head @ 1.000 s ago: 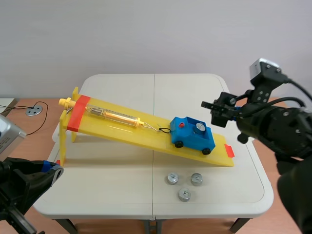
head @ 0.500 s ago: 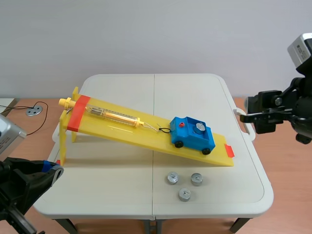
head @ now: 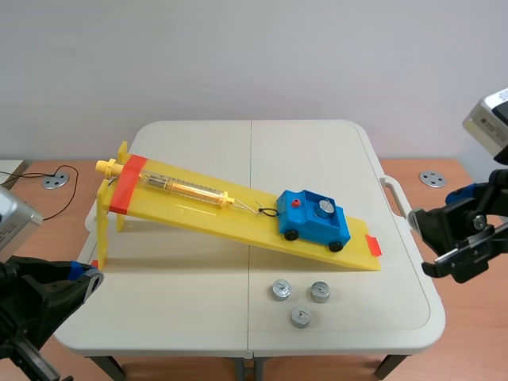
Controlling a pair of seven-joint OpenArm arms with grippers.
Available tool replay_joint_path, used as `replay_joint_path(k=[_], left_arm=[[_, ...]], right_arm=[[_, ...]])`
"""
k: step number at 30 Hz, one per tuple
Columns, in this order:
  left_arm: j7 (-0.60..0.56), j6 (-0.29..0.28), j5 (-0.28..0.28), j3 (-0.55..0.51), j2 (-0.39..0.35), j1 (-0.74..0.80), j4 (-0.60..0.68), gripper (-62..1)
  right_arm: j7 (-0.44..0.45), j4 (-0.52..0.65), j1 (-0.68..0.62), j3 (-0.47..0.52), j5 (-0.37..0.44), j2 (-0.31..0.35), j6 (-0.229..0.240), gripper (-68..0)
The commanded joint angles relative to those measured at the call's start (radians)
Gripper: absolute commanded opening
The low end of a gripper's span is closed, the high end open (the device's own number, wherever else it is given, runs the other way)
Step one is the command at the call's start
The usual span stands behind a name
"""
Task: Place the four metal weights on the blue cart on the ramp.
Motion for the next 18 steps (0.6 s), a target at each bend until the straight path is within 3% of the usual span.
replay_joint_path(k=[1,14,18], left_arm=[[-0.103,-0.018,-0.052,-0.006,0.011,-0.02,0.045,-58.2],[-0.103,-0.018,-0.052,-0.006,0.011,-0.02,0.045,-58.2],[-0.103,-0.018,-0.052,-0.006,0.011,-0.02,0.045,-58.2]], right_arm=[[0.087,0.082,0.027,-0.025,0.068,0.039,0.017,-36.6],[0.163,-0.079,0.07,-0.186,-0.052,0.027,0.013,-36.6],[0.182,-0.142,0.109,-0.223,-0.086,-0.009,0.013,-36.6]])
